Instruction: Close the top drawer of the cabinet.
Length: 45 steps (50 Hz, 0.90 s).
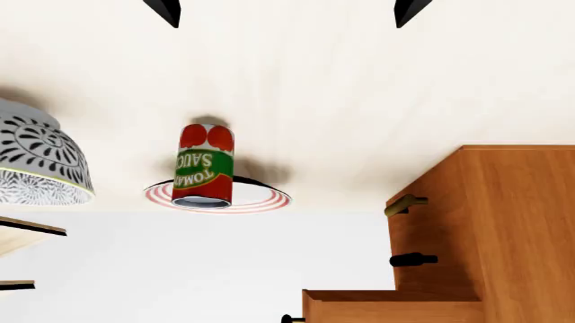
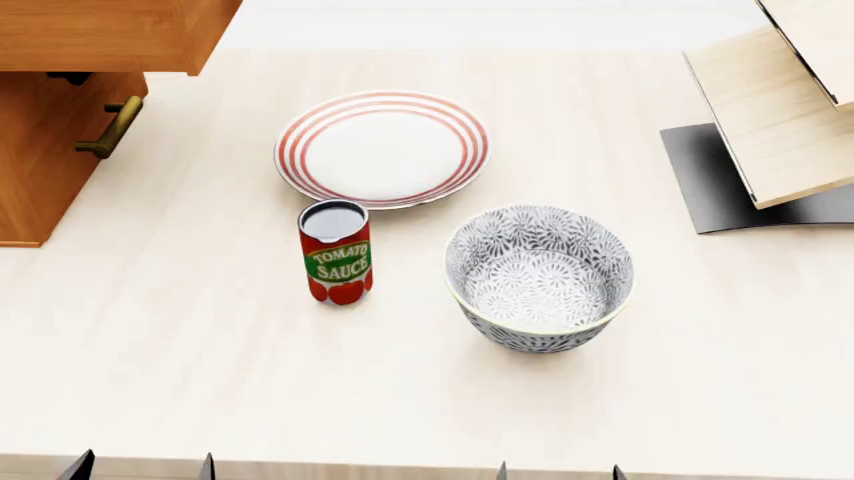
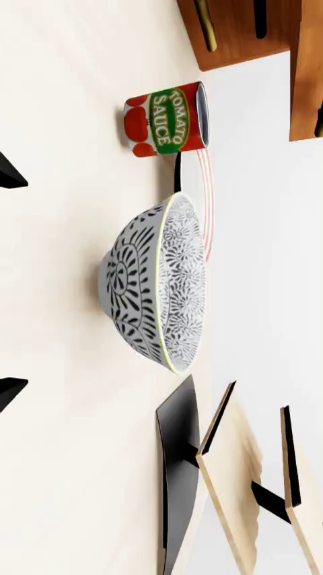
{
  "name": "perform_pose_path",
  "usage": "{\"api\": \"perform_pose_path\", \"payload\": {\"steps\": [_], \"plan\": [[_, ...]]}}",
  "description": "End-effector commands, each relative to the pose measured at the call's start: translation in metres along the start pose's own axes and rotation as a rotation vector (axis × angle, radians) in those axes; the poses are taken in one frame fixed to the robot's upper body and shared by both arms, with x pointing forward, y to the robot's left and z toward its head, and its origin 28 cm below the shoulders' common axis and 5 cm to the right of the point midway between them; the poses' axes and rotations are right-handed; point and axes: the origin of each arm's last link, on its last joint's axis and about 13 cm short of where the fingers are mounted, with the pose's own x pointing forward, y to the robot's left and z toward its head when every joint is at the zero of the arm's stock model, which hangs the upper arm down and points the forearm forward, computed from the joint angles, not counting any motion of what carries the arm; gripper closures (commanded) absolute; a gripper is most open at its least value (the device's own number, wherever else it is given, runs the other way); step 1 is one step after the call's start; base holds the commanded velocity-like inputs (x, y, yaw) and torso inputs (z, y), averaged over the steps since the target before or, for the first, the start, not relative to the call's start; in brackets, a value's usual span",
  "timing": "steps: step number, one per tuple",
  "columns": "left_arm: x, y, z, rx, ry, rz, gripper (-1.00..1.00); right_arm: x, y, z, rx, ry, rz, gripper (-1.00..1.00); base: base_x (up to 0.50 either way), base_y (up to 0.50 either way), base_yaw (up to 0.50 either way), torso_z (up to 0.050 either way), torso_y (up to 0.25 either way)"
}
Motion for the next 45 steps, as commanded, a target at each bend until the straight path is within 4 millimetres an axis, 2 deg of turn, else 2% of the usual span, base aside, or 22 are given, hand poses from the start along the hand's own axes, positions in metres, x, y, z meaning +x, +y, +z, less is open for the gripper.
{"api": "perform_pose_path", "payload": {"steps": [1, 14, 17, 20, 25, 27, 36, 45], "plan": [[0.0, 0.0, 0.002, 0.0, -0.001, 0.0, -1.0, 0.0, 0.0, 0.002, 0.0, 0.0, 0.0, -1.0, 0.0, 0.0, 0.0, 0.0, 0.0], [0.002, 0.001, 0.0, -0.002, 0.0, 0.006, -1.0, 0.0, 0.001, 0.003, 0.006, -0.002, 0.008, -1.0, 0.0, 0.0, 0.0, 0.0, 0.0], [0.001, 0.0, 0.001, -0.002, -0.002, 0.004, -1.0, -0.001, 0.0, 0.006, 0.012, -0.01, -0.001, -1.0, 0.0, 0.0, 0.0, 0.0, 0.0], [0.002, -0.002, -0.002, 0.002, 0.008, -0.006, -1.0, -0.004, -0.003, 0.018, 0.046, -0.049, -0.022, -1.0, 0.0, 0.0, 0.0, 0.0, 0.0], [0.003, -0.002, -0.003, 0.008, 0.011, -0.018, -1.0, -0.004, -0.006, 0.022, 0.055, -0.039, -0.04, -1.0, 0.0, 0.0, 0.0, 0.0, 0.0], [0.003, -0.001, -0.003, 0.008, 0.011, -0.018, -1.0, -0.003, -0.009, 0.022, 0.053, -0.033, -0.053, -1.0, 0.0, 0.0, 0.0, 0.0, 0.0], [0.003, -0.001, -0.005, 0.013, 0.017, -0.026, -1.0, -0.018, -0.032, 0.051, 0.09, -0.139, -0.19, -1.0, 0.0, 0.0, 0.0, 0.0, 0.0], [0.003, 0.0, -0.006, 0.023, 0.029, -0.023, -1.0, -0.034, -0.054, 0.072, 0.208, -0.244, -0.354, -1.0, 0.0, 0.0, 0.0, 0.0, 0.0]]}}
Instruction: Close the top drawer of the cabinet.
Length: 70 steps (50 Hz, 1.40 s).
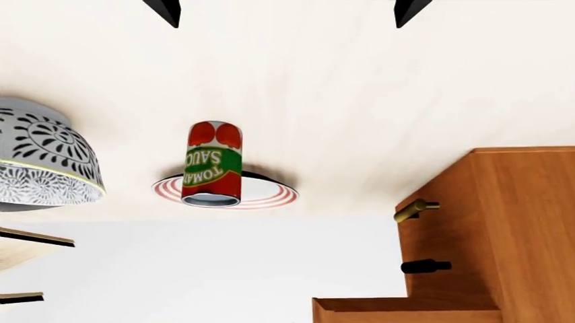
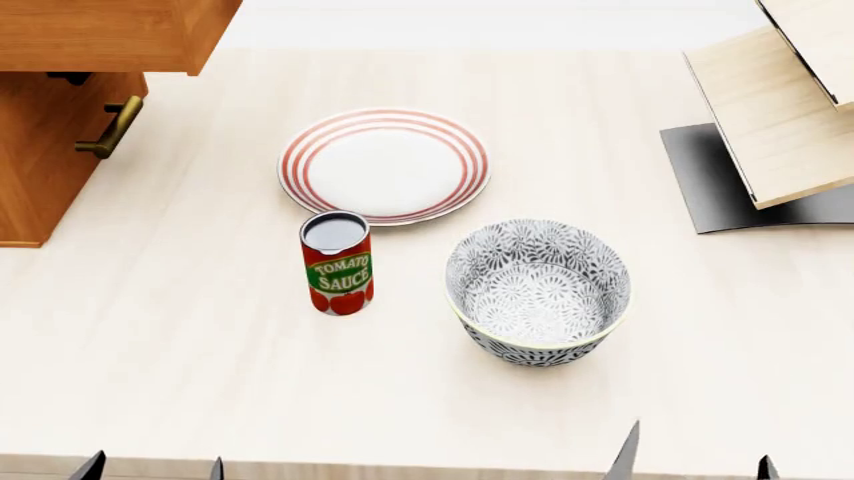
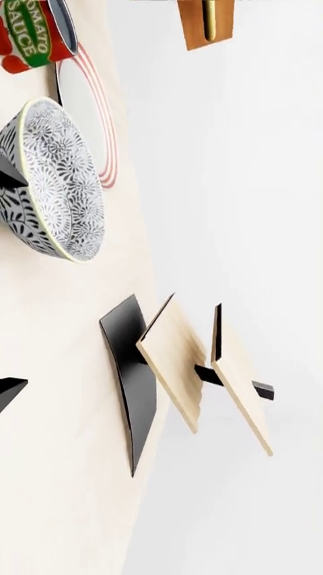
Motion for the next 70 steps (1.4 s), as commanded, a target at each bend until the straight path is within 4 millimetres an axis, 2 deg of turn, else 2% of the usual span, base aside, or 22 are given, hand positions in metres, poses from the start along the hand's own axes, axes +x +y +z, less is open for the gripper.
{"api": "perform_pose_path", "payload": {"steps": [1, 12, 18, 23, 25, 28, 34, 35, 36, 37, 38, 39, 40, 51, 70], "plan": [[0.001, 0.001, -0.002, 0.009, 0.016, 0.001, -1.0, -0.009, -0.02, 0.029, 0.092, -0.101, -0.145, -1.0, 0.0, 0.0, 0.0, 0.0, 0.0], [0.003, 0.001, -0.001, 0.089, 0.036, 0.062, -1.0, -0.019, -0.031, 0.045, 0.106, -0.163, -0.206, -1.0, 0.0, 0.0, 0.0, 0.0, 0.0], [0.0, -0.004, 0.015, 0.171, 0.046, 0.026, -1.0, -0.022, -0.029, 0.05, 0.108, -0.162, -0.214, -1.0, 0.0, 0.0, 0.0, 0.0, 0.0], [0.012, -0.009, 0.042, 0.256, 0.02, -0.002, -1.0, -0.021, -0.026, 0.054, 0.096, -0.165, -0.198, -1.0, 0.0, 0.0, 0.0, 0.0, 0.0], [0.018, -0.013, 0.056, 0.352, 0.009, 0.001, -1.0, -0.023, -0.023, 0.056, 0.063, -0.181, -0.194, -1.0, 0.0, 0.0, 0.0, 0.0, 0.0], [0.026, -0.016, 0.065, 0.46, -0.002, -0.005, -1.0, -0.024, -0.021, 0.06, 0.056, -0.192, -0.187, -1.0, 0.0, 0.0, 0.0, 0.0, 0.0], [0.042, -0.026, 0.092, 0.793, -0.007, 0.027, -1.0, -0.026, -0.021, 0.065, 0.063, -0.202, -0.178, -1.0, 0.0, 0.0, 0.0, 0.0, 0.0], [0.061, -0.072, 0.109, 0.906, 0.032, -0.093, -1.0, -0.026, -0.02, 0.062, 0.056, -0.172, -0.145, -1.0, 0.0, 0.0, 0.0, 0.0, 0.0], [0.082, -0.096, 0.127, 1.101, -0.082, -0.133, -1.0, -0.026, -0.02, 0.063, 0.056, -0.172, -0.143, -1.0, 0.0, 0.0, 0.0, 0.0, 0.0], [0.102, -0.103, 0.133, 1.241, -0.068, -0.131, -1.0, -0.026, -0.02, 0.063, 0.057, -0.173, -0.142, -1.0, 0.0, 0.0, 0.0, 0.0, 0.0], [0.129, -0.094, 0.155, 1.355, -0.054, -0.037, -1.0, -0.026, -0.02, 0.063, 0.057, -0.173, -0.143, -1.0, 0.0, 0.0, 0.0, 0.0, 0.0], [0.154, -0.078, 0.188, 1.428, -0.037, 0.101, -1.0, -0.026, -0.02, 0.063, 0.058, -0.172, -0.146, -1.0, 0.0, 0.0, 0.0, 0.0, 0.0], [0.161, -0.066, 0.181, 1.471, 0.041, 0.138, -1.0, -0.026, -0.02, 0.063, 0.059, -0.172, -0.147, -1.0, 0.0, 0.0, 0.0, 0.0, 0.0], [0.174, -0.062, 0.178, 1.495, 0.087, 0.142, -1.0, -0.028, -0.017, 0.065, 0.06, -0.176, -0.145, -1.0, 0.0, 0.0, 0.0, 0.0, 0.0], [0.178, -0.052, 0.18, 1.548, 0.141, 0.173, -1.0, -0.026, -0.02, 0.064, 0.063, -0.171, -0.147, -1.0, 0.0, 0.0, 0.0, 0.0, 0.0]]}}
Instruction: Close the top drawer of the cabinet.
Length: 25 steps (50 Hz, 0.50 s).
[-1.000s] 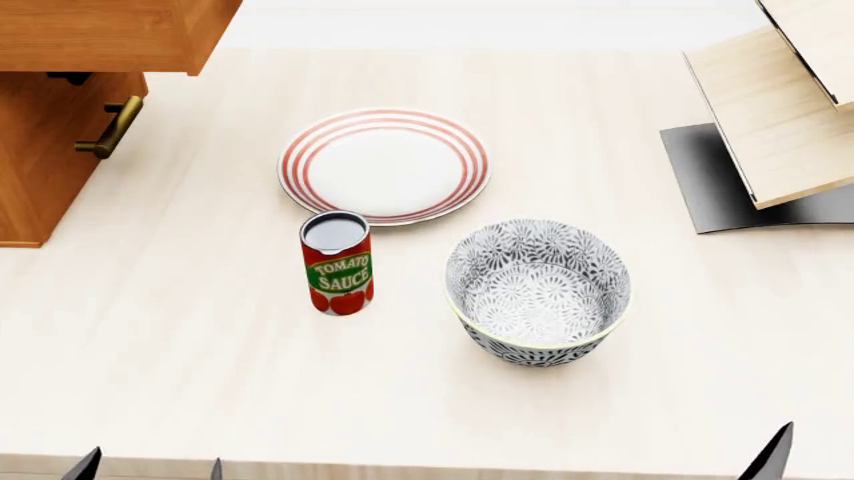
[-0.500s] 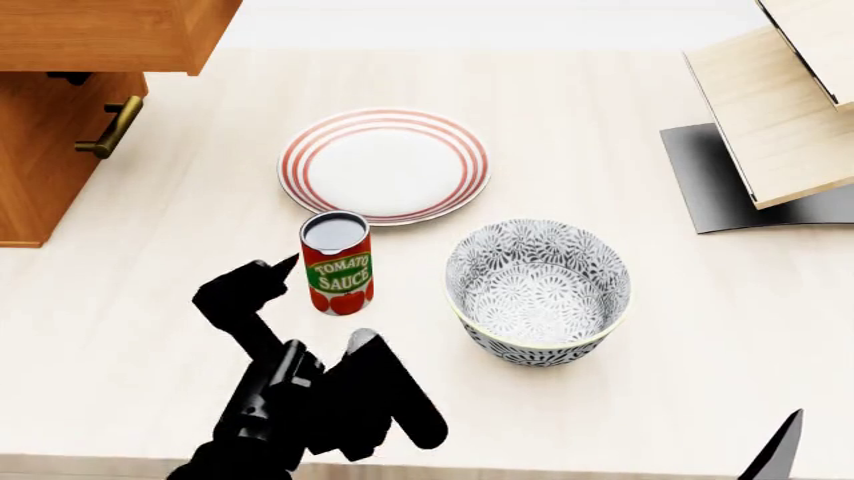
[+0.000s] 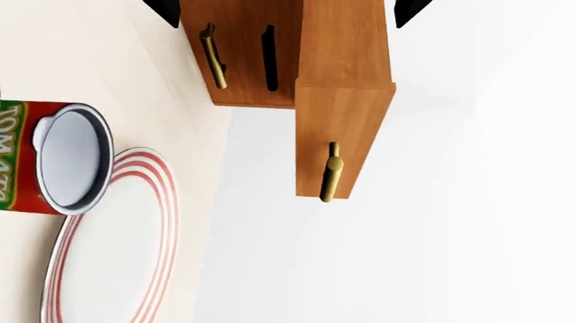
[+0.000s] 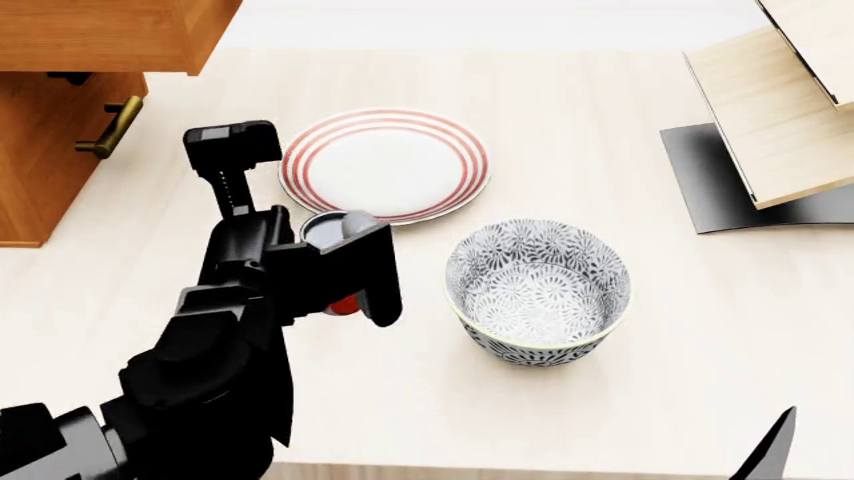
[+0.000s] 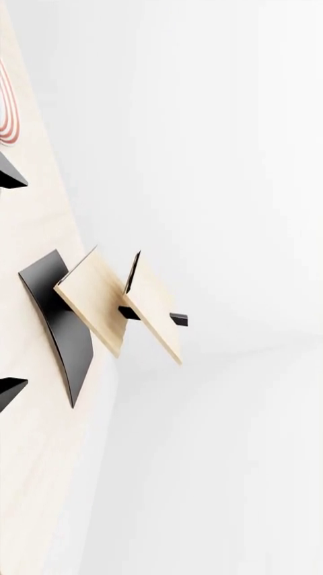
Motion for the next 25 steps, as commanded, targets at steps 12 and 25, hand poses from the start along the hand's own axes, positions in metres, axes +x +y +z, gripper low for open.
{"api": "perform_pose_path", "payload": {"steps": [12, 25], "plan": [[0.002, 0.02, 0.003, 0.128, -0.01, 0.112, -1.0, 0.002, -0.004, -0.001, 0.004, 0.004, -0.001, -1.0, 0.0, 0.0, 0.0, 0.0, 0.0], [-0.001, 0.022, 0.014, 0.165, -0.134, 0.177, -1.0, 0.003, -0.003, -0.002, 0.001, 0.007, 0.003, -1.0, 0.04, 0.0, 0.0, 0.0, 0.0]]}}
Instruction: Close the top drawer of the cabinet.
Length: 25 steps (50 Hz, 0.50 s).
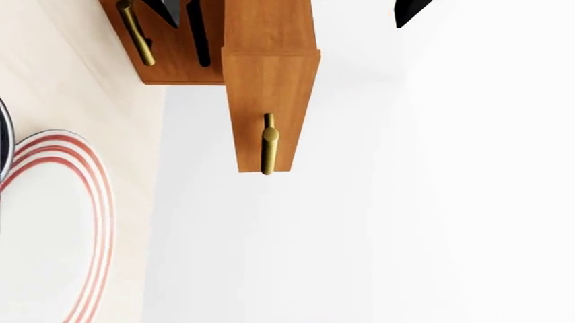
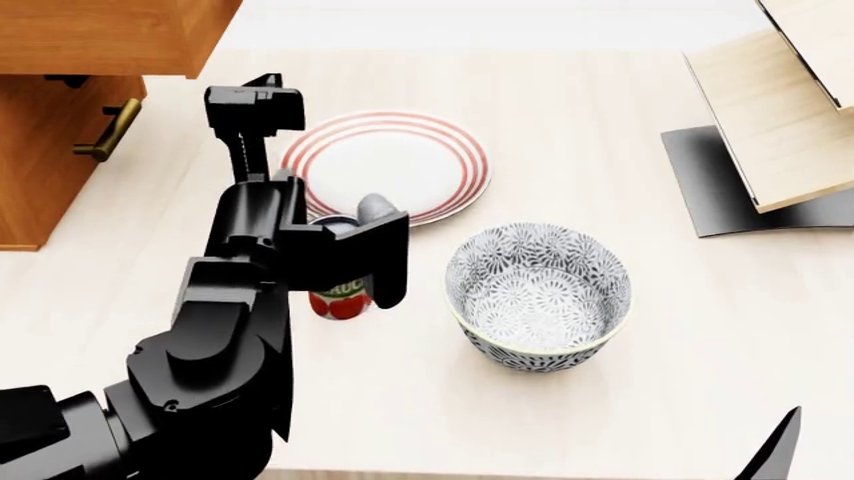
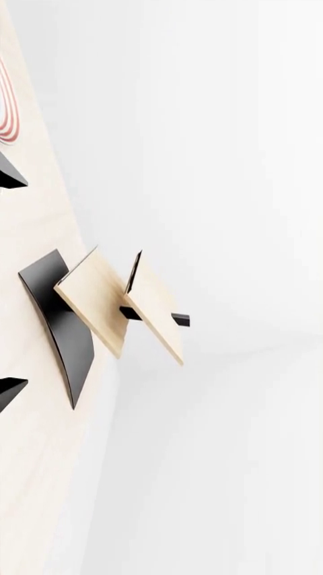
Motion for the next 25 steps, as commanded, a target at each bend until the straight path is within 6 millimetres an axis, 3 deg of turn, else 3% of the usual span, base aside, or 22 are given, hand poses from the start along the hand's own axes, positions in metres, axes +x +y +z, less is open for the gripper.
{"api": "perform_pose_path", "payload": {"steps": [1, 7, 18, 25], "plan": [[-0.0007, 0.0046, 0.0075, 0.042, -0.082, 0.059, -1.0, 0.0009, -0.0001, -0.0008, -0.001, 0.002, 0.002, -1.0, 0.09, 0.0, 0.0, 0.0, 0.0], [-0.0025, 0.0046, 0.0129, 0.059, -0.136, 0.072, -1.0, 0.001, 0.0005, -0.0012, -0.003, 0.003, 0.005, -1.0, 0.25, 0.0, 0.0, 0.0, 0.0], [-0.0017, 0.0041, 0.0119, 0.058, -0.133, 0.063, -1.0, 0.0007, 0.0019, -0.0008, 0.001, 0.009, 0.003, -1.0, 0.48, 0.0, 0.0, 0.0, 0.0], [-0.0019, 0.0038, 0.0125, 0.058, -0.141, 0.064, -1.0, 0.0009, 0.0014, -0.0007, -0.003, 0.008, 0.006, -1.0, 0.04, 0.0, 0.0, 0.0, 0.0]]}}
